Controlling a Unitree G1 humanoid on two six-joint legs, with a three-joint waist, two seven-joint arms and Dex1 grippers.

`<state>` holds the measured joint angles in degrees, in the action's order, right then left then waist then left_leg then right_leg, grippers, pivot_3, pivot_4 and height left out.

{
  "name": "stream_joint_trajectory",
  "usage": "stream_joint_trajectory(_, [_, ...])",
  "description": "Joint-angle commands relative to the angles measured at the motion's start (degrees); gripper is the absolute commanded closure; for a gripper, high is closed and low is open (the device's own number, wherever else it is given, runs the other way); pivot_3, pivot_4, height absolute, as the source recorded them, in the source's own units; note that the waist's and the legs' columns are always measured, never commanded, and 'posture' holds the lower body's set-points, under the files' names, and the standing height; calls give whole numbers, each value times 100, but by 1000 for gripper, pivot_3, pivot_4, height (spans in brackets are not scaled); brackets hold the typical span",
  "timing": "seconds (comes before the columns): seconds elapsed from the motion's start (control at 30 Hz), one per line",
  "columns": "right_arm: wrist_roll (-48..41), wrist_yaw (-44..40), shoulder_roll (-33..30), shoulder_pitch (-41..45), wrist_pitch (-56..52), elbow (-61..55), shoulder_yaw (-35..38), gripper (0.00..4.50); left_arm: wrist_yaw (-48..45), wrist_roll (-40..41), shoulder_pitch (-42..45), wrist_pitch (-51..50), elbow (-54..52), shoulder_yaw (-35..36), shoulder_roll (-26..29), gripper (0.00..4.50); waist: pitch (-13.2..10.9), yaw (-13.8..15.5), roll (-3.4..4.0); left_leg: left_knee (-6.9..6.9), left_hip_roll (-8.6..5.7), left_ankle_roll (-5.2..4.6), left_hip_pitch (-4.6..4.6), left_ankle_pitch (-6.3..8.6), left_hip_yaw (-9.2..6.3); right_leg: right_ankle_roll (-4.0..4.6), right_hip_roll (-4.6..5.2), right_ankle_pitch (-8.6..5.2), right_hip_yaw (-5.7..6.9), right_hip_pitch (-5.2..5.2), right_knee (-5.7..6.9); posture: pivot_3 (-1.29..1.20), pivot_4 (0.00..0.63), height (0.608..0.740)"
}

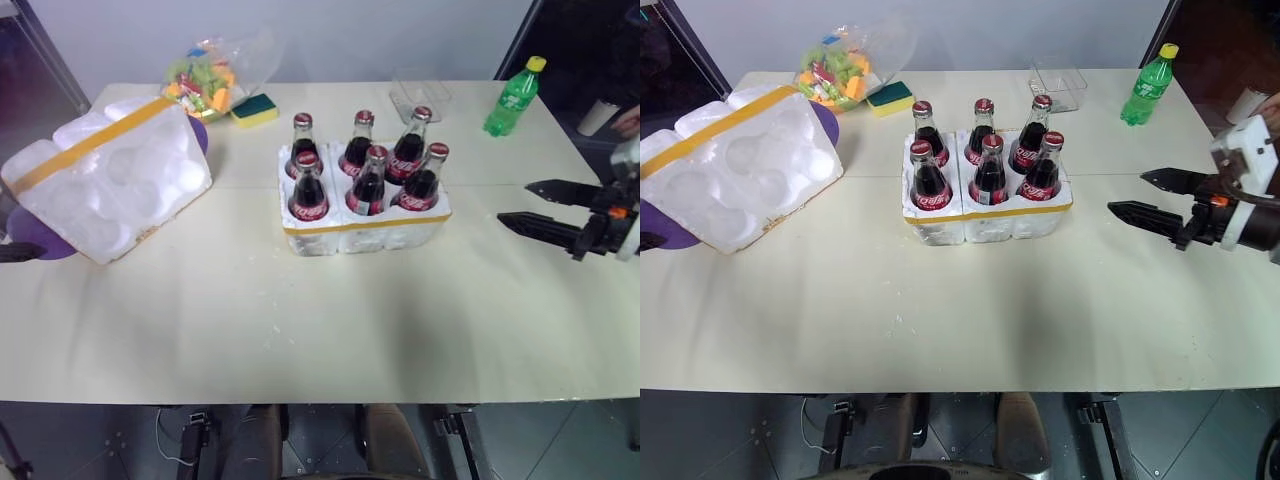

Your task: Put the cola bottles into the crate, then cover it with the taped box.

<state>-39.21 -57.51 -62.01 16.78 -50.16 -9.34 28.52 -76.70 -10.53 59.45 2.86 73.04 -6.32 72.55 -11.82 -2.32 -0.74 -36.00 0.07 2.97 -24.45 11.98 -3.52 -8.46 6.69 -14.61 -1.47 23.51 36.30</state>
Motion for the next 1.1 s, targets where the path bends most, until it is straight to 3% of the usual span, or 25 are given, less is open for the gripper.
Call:
stream_joint_trajectory(0.03, [-97, 45, -172, -32, -48, -201, 329, 35, 246, -123, 180, 20, 100, 34, -91, 0, 0, 3, 0, 0, 0, 0, 1, 0, 0, 0, 0, 0, 0, 0, 1, 0, 150, 739])
stream_joint_trajectory(0.13, [-127, 109, -190, -28, -118, -208, 376, 35, 179, -168, 210, -14, 144, 33, -216, 0, 0, 3, -1, -4, 0, 0, 1, 0, -1, 0, 0, 0, 0, 0, 4, 0, 150, 739])
stream_joint_trajectory(0.23, [-161, 105, -217, -74, -151, -263, 430, 0, 71, -212, 231, -61, 161, 37, -277, 750, -1, -2, -2, -4, 0, 0, 0, 0, -1, 0, 0, 0, 0, 0, 4, 0, 150, 739])
stream_joint_trajectory(0.4, [-183, 151, -200, -72, -205, -293, 480, 0, 67, -304, 254, -59, 170, 1, -313, 3518, -1, -2, -2, -4, 0, 0, 1, 0, -1, 0, 0, 0, 0, 0, 6, 0, 150, 739])
stream_joint_trajectory(0.47, [-195, 182, -170, -119, -205, -335, 497, 0, 123, -341, 279, -51, 171, -7, -337, 4087, -1, -1, -2, -6, 0, 0, 1, 0, -1, 0, 0, 0, 0, 0, 7, 0, 150, 739])
stream_joint_trajectory(0.87, [-219, 229, -197, -405, -173, -386, 711, 0, -50, 161, 1114, 258, -247, 530, -364, 4091, -3, 16, -11, -11, 0, 0, 0, 0, -3, 0, 0, 0, 0, -1, 12, 0, 150, 739])
stream_joint_trajectory(1.1, [-201, 326, -169, -498, -155, -410, 824, 0, -37, 581, 1388, 758, -1821, 616, -1200, 4091, -3, 145, -12, -20, 0, 1, 1, 0, -3, -2, 1, 1, 1, -8, 12, 0, 150, 739])
